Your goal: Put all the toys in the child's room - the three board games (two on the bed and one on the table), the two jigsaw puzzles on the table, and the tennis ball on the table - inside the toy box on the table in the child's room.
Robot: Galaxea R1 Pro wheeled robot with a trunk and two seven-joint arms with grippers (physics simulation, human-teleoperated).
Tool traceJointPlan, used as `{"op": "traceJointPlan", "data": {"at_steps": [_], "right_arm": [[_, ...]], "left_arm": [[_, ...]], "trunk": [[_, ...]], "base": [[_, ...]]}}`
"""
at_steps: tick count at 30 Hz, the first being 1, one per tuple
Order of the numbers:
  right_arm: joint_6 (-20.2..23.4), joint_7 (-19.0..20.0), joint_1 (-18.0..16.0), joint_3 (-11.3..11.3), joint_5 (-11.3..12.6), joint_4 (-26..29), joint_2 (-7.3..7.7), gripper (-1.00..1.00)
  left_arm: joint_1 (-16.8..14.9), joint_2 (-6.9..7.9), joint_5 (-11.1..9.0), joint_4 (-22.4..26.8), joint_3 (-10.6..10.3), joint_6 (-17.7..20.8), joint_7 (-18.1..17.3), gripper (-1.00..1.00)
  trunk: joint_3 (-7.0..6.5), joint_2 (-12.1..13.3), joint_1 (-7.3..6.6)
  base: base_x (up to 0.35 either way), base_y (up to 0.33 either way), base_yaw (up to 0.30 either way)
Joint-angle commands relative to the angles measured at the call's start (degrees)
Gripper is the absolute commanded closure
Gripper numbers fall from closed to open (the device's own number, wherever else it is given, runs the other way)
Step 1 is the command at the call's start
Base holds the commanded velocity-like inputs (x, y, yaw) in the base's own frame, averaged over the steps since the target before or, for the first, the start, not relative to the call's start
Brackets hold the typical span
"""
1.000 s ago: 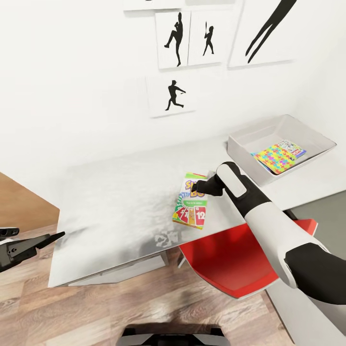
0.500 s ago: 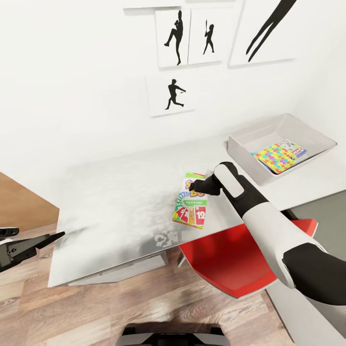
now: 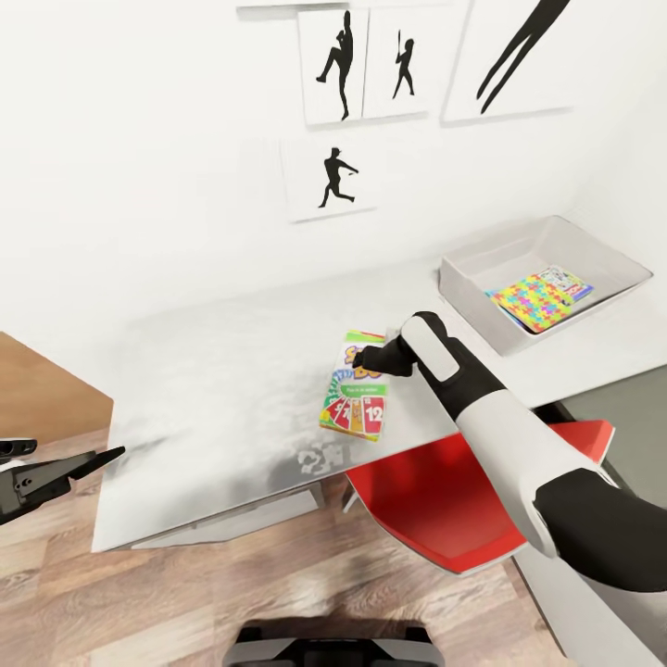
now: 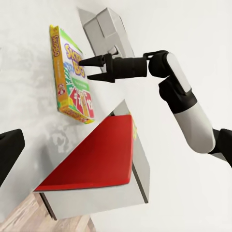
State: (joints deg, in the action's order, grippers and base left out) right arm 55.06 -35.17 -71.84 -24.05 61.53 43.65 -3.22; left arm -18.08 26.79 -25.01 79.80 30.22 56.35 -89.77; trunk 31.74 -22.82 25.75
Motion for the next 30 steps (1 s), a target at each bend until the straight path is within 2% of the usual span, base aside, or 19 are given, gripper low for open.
{"op": "traceJointPlan", "data": {"at_steps": [1, 5, 9, 13, 30], "right_arm": [[0.0, -0.6, -0.1, -0.1, 0.5, 0.1, -0.26, -1.0], [0.0, -0.6, -0.1, -0.2, 0.3, 0.1, -0.98, -1.0], [0.0, -0.3, -0.1, -0.1, -2.7, 0.2, -1.5, -1.0], [0.0, -0.1, -0.1, -0.1, -3.8, 0.2, -2.75, -1.0], [0.0, -0.1, -0.1, 0.0, -4.3, 0.3, -4.69, -1.0]], "left_arm": [[0.0, 0.02, 0.0, 0.0, 0.0, 0.6, -0.2, -1.0], [0.0, 0.02, 0.0, 0.0, 0.0, 0.6, -0.2, -1.0], [0.0, 0.02, 0.0, 0.0, 0.0, 0.6, -0.2, -1.0], [0.0, 0.02, 0.0, 0.0, 0.0, 0.6, -0.2, -1.0], [0.1, 0.02, 0.0, 0.0, 0.0, 0.6, -0.2, -1.0]], "trunk": [[0.13, -0.1, 0.03], [0.32, -0.1, 0.03], [0.53, -0.1, 0.03], [0.73, -0.1, 0.03], [1.6, -0.1, 0.03]], "base": [[0.0, 0.0, 0.0], [0.0, 0.0, 0.0], [0.0, 0.0, 0.0], [0.0, 0.0, 0.0], [0.0, 0.034, 0.0]]}}
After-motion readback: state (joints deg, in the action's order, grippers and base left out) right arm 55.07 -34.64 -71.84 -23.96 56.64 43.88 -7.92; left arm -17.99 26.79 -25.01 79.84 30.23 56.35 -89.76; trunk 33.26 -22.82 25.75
